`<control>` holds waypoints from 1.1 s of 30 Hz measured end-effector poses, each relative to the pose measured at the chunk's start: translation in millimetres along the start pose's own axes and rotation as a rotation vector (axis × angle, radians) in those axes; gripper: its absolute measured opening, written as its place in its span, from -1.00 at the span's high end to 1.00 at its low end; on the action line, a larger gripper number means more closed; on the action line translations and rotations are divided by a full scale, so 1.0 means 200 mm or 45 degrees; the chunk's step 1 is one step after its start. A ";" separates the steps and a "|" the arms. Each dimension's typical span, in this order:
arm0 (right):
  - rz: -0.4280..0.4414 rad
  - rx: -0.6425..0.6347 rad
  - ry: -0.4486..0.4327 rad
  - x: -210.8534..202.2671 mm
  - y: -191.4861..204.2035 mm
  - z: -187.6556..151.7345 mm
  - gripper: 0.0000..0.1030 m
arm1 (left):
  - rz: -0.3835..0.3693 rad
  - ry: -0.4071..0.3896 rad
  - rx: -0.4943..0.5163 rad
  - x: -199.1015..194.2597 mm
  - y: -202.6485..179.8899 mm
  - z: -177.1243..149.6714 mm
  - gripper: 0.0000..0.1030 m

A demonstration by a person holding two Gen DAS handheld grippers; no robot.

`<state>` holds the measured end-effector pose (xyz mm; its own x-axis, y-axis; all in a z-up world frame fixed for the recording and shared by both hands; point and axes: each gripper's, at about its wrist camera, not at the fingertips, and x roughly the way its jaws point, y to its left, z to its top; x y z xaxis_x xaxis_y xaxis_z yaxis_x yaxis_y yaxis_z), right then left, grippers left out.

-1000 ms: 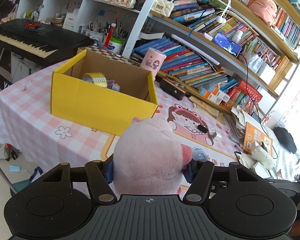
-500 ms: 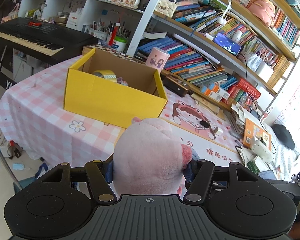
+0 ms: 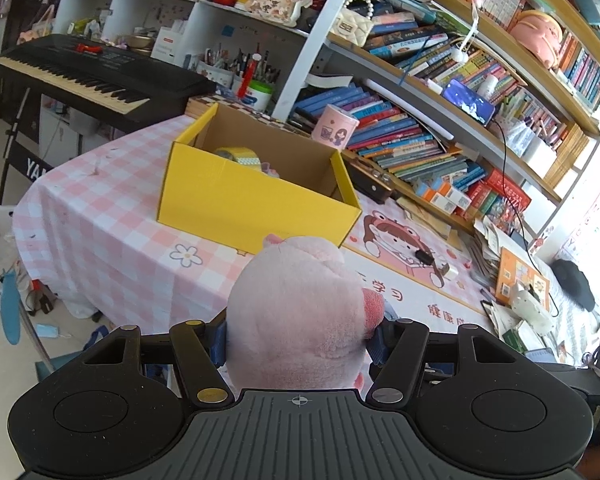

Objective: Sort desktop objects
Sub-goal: 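Carry the plush pig with the left gripper and spray bottle with the right gripper over the yellow box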

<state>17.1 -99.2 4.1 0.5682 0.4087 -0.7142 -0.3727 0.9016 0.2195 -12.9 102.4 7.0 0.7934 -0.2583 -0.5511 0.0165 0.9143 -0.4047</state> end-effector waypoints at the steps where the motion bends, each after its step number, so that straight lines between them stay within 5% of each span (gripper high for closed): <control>1: 0.001 -0.003 0.000 0.00 0.01 0.00 0.41 | 0.003 -0.001 -0.004 0.00 0.01 0.00 -0.20; 33: 0.045 -0.033 0.057 0.10 0.08 0.06 0.41 | 0.040 -0.016 -0.050 -0.01 0.11 0.04 -0.20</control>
<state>30.7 -74.4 0.6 0.5213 0.4327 -0.7355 -0.4108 0.8827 0.2281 -9.0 124.6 4.5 0.8010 -0.2251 -0.5547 -0.0325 0.9089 -0.4158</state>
